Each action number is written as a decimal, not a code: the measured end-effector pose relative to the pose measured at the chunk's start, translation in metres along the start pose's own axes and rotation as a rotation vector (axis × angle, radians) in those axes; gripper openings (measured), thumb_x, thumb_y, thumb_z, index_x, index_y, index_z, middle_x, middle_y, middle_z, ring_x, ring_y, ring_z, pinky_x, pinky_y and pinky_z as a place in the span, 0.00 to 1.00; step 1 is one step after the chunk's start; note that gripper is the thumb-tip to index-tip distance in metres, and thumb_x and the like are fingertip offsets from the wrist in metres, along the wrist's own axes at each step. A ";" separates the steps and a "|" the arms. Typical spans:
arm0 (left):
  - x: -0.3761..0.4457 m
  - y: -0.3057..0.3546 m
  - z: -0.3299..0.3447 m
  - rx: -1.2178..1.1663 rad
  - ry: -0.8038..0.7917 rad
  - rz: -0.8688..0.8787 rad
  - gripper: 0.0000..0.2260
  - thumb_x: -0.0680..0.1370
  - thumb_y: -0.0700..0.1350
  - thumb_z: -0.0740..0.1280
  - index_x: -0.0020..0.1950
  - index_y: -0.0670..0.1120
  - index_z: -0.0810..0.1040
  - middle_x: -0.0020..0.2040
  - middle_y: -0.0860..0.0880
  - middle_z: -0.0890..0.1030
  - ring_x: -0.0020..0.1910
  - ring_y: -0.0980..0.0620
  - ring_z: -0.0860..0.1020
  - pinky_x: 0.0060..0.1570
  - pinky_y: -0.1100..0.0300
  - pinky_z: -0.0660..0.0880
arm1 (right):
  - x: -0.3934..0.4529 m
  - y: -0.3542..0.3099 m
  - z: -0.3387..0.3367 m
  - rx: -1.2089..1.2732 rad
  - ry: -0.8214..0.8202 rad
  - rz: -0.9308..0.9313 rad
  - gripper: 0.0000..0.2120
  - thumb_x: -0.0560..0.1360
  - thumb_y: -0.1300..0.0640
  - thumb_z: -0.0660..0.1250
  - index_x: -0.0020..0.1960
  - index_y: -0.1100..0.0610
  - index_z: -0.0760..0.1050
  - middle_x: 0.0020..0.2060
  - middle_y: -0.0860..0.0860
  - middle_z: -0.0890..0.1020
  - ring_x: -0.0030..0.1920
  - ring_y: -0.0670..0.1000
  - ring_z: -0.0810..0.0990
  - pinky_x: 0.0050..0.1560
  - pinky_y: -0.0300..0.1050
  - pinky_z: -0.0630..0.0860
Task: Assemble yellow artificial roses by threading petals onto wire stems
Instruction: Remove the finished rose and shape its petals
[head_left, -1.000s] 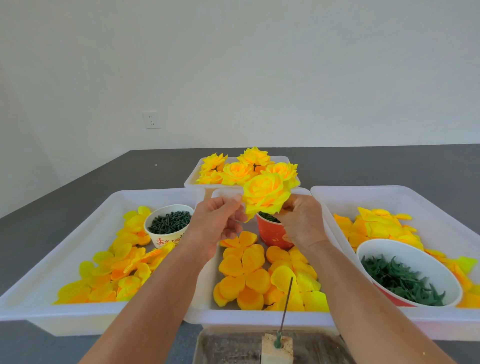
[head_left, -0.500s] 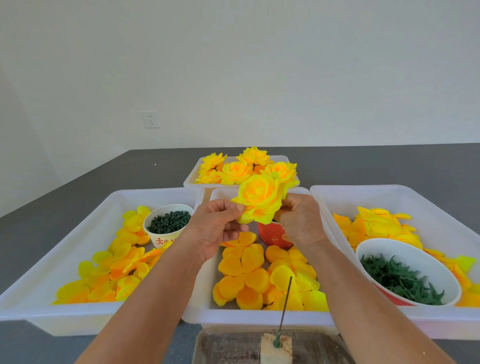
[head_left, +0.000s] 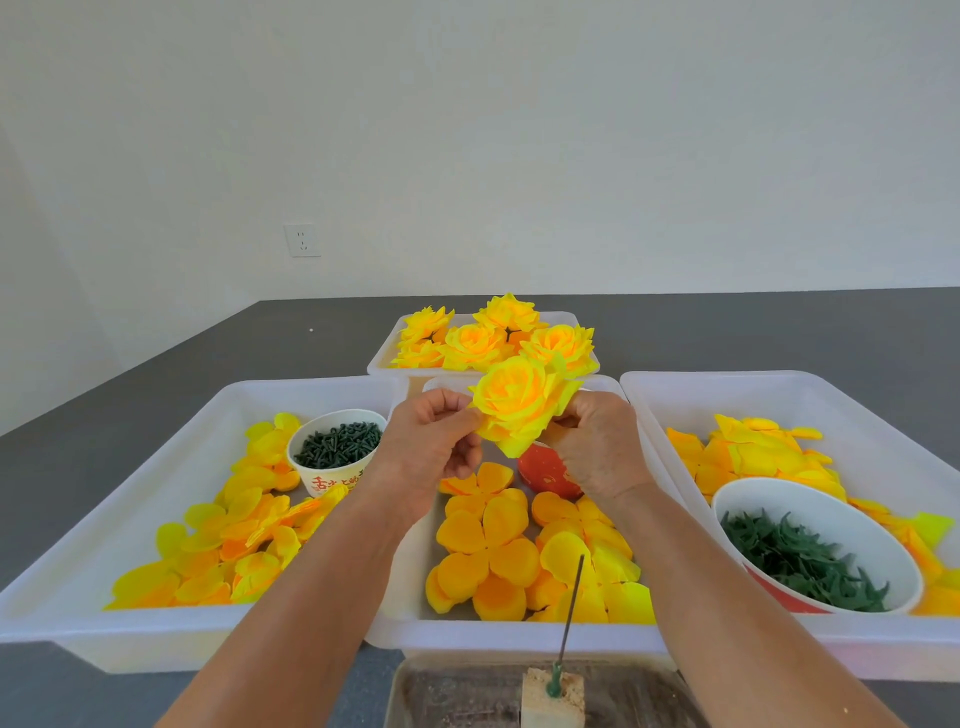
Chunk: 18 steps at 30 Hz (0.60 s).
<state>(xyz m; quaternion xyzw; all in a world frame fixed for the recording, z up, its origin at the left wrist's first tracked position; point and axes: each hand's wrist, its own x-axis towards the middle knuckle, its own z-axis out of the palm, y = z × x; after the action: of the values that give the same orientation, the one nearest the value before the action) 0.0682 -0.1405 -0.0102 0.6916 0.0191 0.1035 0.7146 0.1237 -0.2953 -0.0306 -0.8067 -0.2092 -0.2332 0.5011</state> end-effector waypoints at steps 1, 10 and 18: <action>0.000 0.000 0.000 0.002 -0.003 0.002 0.02 0.76 0.34 0.65 0.44 0.40 0.74 0.25 0.49 0.73 0.20 0.54 0.71 0.20 0.66 0.65 | 0.000 0.000 0.000 -0.007 -0.003 0.009 0.04 0.70 0.60 0.73 0.42 0.61 0.84 0.38 0.53 0.83 0.36 0.48 0.77 0.38 0.30 0.67; 0.001 -0.002 0.000 0.081 0.100 0.086 0.12 0.76 0.30 0.59 0.42 0.42 0.79 0.22 0.50 0.70 0.18 0.54 0.67 0.18 0.67 0.61 | 0.000 0.001 0.000 -0.066 -0.057 0.071 0.06 0.75 0.63 0.67 0.48 0.66 0.80 0.44 0.61 0.82 0.44 0.58 0.77 0.44 0.42 0.70; 0.002 -0.002 -0.002 0.030 0.132 0.061 0.10 0.79 0.45 0.63 0.39 0.43 0.78 0.23 0.49 0.70 0.19 0.54 0.67 0.19 0.66 0.62 | -0.003 -0.002 0.000 -0.047 -0.097 0.075 0.05 0.73 0.64 0.69 0.47 0.64 0.81 0.42 0.56 0.81 0.43 0.52 0.75 0.45 0.39 0.69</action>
<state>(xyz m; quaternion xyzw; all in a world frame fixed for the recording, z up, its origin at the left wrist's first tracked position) 0.0700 -0.1385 -0.0121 0.6941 0.0467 0.1705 0.6978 0.1206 -0.2945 -0.0307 -0.8359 -0.1975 -0.1797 0.4795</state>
